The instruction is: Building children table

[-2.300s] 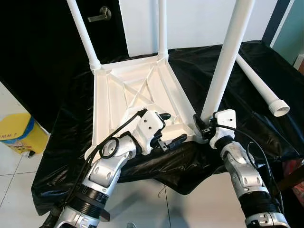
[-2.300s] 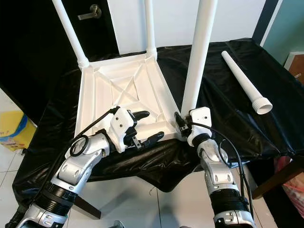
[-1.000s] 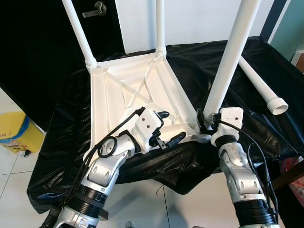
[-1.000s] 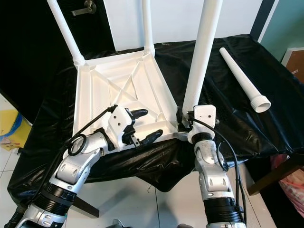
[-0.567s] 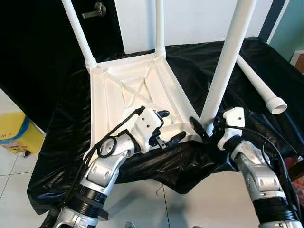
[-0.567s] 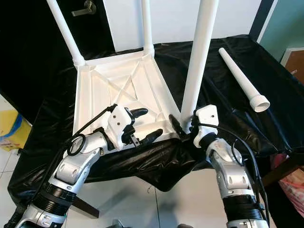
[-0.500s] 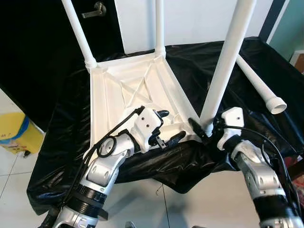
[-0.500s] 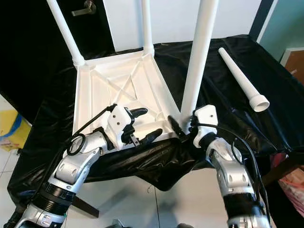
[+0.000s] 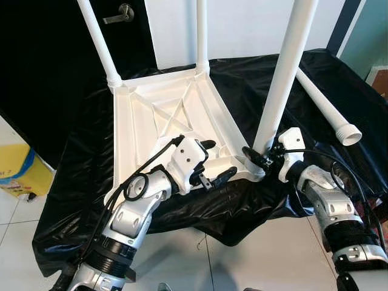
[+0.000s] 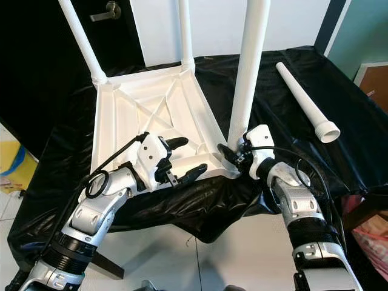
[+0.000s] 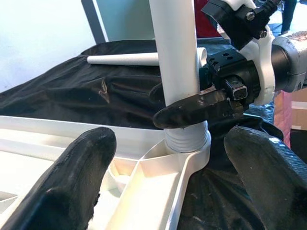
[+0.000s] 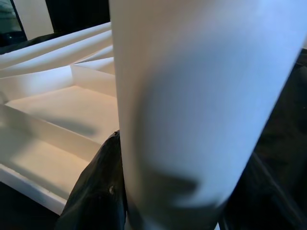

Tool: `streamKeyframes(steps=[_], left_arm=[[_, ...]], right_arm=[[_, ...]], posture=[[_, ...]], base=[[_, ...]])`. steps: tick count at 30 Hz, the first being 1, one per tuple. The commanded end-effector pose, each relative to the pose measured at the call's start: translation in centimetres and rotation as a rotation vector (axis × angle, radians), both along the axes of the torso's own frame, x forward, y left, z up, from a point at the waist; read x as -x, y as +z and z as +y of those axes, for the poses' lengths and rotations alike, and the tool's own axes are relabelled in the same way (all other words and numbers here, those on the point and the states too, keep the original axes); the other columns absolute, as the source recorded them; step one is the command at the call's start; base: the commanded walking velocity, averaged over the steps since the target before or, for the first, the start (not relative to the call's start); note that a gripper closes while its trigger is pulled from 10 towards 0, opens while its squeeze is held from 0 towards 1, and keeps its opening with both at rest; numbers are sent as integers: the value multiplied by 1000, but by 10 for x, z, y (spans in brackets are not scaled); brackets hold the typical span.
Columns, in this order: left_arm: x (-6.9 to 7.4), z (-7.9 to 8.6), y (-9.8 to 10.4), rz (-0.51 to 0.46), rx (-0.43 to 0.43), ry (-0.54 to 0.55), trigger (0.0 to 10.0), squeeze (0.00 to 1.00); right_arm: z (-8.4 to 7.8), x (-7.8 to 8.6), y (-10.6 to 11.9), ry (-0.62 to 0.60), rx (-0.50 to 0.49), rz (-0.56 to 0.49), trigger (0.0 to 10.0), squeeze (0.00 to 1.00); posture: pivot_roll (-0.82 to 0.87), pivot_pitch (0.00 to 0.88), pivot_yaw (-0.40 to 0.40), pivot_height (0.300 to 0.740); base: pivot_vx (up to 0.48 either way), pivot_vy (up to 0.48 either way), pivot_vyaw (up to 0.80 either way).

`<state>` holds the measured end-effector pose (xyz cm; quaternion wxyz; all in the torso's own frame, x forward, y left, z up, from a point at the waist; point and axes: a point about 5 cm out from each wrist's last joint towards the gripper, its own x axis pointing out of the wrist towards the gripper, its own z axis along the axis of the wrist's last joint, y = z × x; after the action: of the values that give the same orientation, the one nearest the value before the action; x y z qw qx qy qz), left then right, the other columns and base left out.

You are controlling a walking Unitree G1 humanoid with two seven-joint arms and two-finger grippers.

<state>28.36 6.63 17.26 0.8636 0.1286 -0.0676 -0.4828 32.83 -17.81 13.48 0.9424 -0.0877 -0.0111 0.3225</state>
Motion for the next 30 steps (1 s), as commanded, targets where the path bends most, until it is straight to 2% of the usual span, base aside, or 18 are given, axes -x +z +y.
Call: streamKeyframes(steps=[1, 4, 5, 6, 12, 16, 18, 22, 23, 26, 27, 28, 29, 30], left_arm=[[0, 5, -1, -5, -11, 37, 10000, 0], [-1, 6, -1, -3, -12, 42, 10000, 0], [-1, 6, -2, -1, -15, 49, 10000, 0], [-2, 7, -3, -1, -23, 60, 10000, 0], [-9, 12, -8, 6, -61, 121, 10000, 0], [-11, 14, -9, 17, -61, 145, 10000, 0], [-21, 19, -10, 34, -53, 224, 10000, 0], [-26, 22, -10, 52, -36, 260, 10000, 0], [-32, 25, -10, 67, -32, 301, 10000, 0], [-36, 27, -10, 80, -29, 333, 10000, 0], [-42, 31, -10, 95, -31, 376, 10000, 0], [-42, 31, -10, 95, -31, 376, 10000, 0], [-47, 34, -10, 99, -37, 416, 10000, 0], [-47, 34, -10, 99, -37, 416, 10000, 0]], right_arm=[[1, 4, -15, 40, 52, 58, 0, 0], [0, 4, -17, 29, 48, 59, 0, 0], [-2, 5, -18, 10, 48, 51, 6196, 0], [-3, 5, -19, -20, 50, 43, 10000, 0], [-3, 8, -23, -159, 68, 7, 10000, 0], [0, 10, -24, -195, 58, 4, 10000, 0], [6, 14, -25, -271, 20, -7, 10000, 0], [8, 15, -25, -319, -5, -5, 10000, 0], [10, 16, -25, -382, -32, -4, 10000, 0], [11, 17, -24, -440, -54, -10, 10000, 0], [11, 18, -23, -510, -73, -16, 10000, 0], [11, 18, -23, -510, -73, -16, 10000, 0], [12, 19, -22, -578, -95, -18, 10000, 0], [12, 19, -22, -578, -95, -18, 10000, 0]], posture=[[-88, 0, 1, 740], [-88, 0, 1, 740], [-90, 0, 1, 740], [-93, 0, 2, 740], [-98, 0, 5, 740], [-101, 0, 9, 740], [-107, 0, 19, 740], [-107, 0, 19, 740], [-111, 0, 24, 740], [-115, 1, 29, 740], [-116, 1, 30, 740], [-116, 1, 30, 740], [-120, 6, 35, 740], [-120, 6, 35, 740]], base=[[0, 0, 0], [0, 0, 0], [0, 0, 0], [0, 0, 0], [0, 0, 0], [0, 0, 0], [0, 0, 0], [0, 0, 0], [0, 0, 0], [0, 0, 0], [0, 0, 0], [0, 0, 0], [0, 0, 0], [0, 0, 0]])
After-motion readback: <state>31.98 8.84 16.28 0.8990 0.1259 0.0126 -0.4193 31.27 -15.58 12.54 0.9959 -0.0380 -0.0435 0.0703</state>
